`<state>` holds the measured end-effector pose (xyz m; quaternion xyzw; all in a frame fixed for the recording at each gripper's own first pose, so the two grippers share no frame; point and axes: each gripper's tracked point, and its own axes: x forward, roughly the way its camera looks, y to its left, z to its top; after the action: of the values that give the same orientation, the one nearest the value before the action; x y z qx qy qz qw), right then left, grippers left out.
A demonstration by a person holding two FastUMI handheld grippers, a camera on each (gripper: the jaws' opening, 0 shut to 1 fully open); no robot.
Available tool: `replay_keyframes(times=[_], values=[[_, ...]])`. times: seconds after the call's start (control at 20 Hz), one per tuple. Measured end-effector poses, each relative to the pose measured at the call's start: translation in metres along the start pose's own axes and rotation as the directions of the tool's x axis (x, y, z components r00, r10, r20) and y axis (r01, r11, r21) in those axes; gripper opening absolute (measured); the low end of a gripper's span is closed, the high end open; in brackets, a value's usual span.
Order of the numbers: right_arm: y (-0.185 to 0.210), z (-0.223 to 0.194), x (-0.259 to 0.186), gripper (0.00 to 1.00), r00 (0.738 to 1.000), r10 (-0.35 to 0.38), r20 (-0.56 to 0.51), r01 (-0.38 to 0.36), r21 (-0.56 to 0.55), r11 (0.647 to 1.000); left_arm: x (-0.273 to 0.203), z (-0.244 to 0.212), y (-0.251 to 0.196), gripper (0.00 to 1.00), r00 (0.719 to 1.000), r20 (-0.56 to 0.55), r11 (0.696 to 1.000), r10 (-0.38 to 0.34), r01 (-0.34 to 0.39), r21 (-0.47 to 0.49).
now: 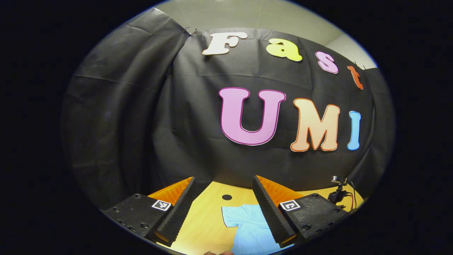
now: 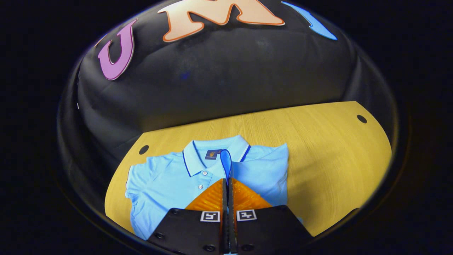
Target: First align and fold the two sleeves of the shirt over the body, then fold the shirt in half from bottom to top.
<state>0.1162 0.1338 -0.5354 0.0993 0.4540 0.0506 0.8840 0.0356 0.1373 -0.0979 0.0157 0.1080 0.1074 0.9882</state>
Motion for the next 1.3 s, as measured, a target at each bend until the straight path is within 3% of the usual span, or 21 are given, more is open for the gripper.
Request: replay_keyframes(times=[0.05,0.2,0.3,0.35,0.4,0.45,0.65,0.7,0.75,0.9,1.1,1.3], values=[[0.005,-0.004,0.001,0.05,1.0,0.015,-0.01,-0.015,0.007,1.0,0.004,-0.006,0.001,0.95,1.0,-0.012,1.0,-0.006,0.006,-0.004],[0.005,0.012,-0.015,0.54,0.999,0.022,0.047,-0.02,-0.05,0.999,0.02,-0.024,0.001,0.95,0.998,-0.049,0.999,-0.027,0.026,-0.022],[0.006,0.026,-0.036,0.67,0.994,0.038,0.103,-0.028,-0.093,0.995,0.034,-0.041,0.001,0.95,0.996,-0.074,0.999,-0.043,0.04,-0.034],[0.003,0.035,-0.052,0.77,0.99,0.043,0.132,-0.029,-0.105,0.994,0.042,-0.052,-0.001,0.95,0.995,-0.091,0.998,-0.049,0.046,-0.04],[-0.001,0.043,-0.064,0.94,0.986,0.038,0.164,-0.019,-0.112,0.994,0.05,-0.064,-0.001,0.95,0.992,-0.114,0.998,-0.054,0.049,-0.045],[-0.007,0.053,-0.081,0.99,0.98,0.028,0.196,-0.005,-0.115,0.993,0.058,-0.077,-0.001,0.95,0.989,-0.136,0.997,-0.058,0.051,-0.051],[-0.043,0.082,-0.141,0.97,0.955,-0.031,0.295,0.061,-0.092,0.994,0.09,-0.136,-0.005,0.96,0.968,-0.24,0.996,-0.068,0.054,-0.066],[-0.054,0.087,-0.154,0.92,0.95,-0.052,0.309,0.083,-0.09,0.992,0.098,-0.15,-0.007,0.96,0.961,-0.266,0.996,-0.072,0.056,-0.067],[-0.065,0.089,-0.165,0.97,0.945,-0.073,0.318,0.106,-0.087,0.991,0.104,-0.164,-0.009,0.96,0.953,-0.293,0.996,-0.076,0.058,-0.068],[-0.094,0.097,-0.195,0.98,0.928,-0.137,0.345,0.168,-0.061,0.984,0.119,-0.201,-0.013,0.96,0.926,-0.367,0.995,-0.083,0.06,-0.074],[-0.122,0.1,-0.224,0.97,0.911,-0.203,0.359,0.232,-0.04,0.972,0.141,-0.257,-0.021,0.96,0.881,-0.466,0.996,-0.08,0.053,-0.07],[-0.137,0.103,-0.244,0.98,0.895,-0.236,0.379,0.267,-0.029,0.963,0.154,-0.312,-0.016,0.96,0.828,-0.561,1.0,-0.021,0.013,-0.017]])
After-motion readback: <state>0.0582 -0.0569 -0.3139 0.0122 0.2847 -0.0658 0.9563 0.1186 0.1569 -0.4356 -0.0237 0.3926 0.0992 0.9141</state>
